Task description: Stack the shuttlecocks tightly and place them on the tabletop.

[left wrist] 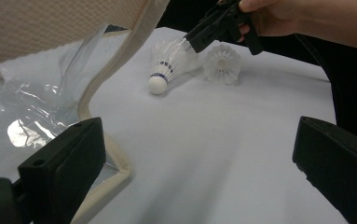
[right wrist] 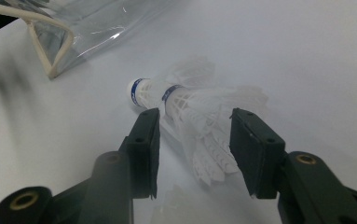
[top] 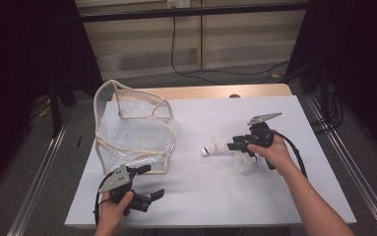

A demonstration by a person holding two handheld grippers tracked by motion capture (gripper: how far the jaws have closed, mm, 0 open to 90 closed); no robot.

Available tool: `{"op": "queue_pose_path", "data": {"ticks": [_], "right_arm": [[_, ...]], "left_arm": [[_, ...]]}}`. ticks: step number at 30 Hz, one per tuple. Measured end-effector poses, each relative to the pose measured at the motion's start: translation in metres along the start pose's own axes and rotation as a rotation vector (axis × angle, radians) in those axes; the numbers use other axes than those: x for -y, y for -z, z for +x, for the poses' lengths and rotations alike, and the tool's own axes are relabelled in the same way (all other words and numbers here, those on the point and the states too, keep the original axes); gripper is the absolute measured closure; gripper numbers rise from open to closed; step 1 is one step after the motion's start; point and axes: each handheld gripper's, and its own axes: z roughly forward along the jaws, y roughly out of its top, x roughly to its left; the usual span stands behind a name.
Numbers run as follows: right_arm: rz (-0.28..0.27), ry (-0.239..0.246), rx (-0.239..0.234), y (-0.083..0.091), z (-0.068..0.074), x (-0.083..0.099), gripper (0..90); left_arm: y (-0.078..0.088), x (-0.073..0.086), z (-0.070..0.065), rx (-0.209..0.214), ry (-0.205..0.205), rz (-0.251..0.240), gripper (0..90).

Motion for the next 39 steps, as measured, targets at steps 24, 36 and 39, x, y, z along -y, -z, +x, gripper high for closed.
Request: {"op": "queue_pose_path", "data": {"ticks": [24, 36, 39], "right_arm": [[-0.018, -0.011, 0.052, 0.019, 0.006, -0.001, 21.4], [-0.032, -0.006, 0.069, 0.026, 0.010, 0.006, 13.2], [-0.043, -0.008, 0.070, 0.029, 0.011, 0.008, 12.4]], "left_arm": [[0.000, 0.000, 0.000, 0.000, -0.001, 0.004, 2.8], [0.000, 0.000, -0.001, 0.001, 0.002, -0.002, 2.7], [0.000, 0.000, -0.001, 0.002, 0.002, 0.001, 2.7]]}}
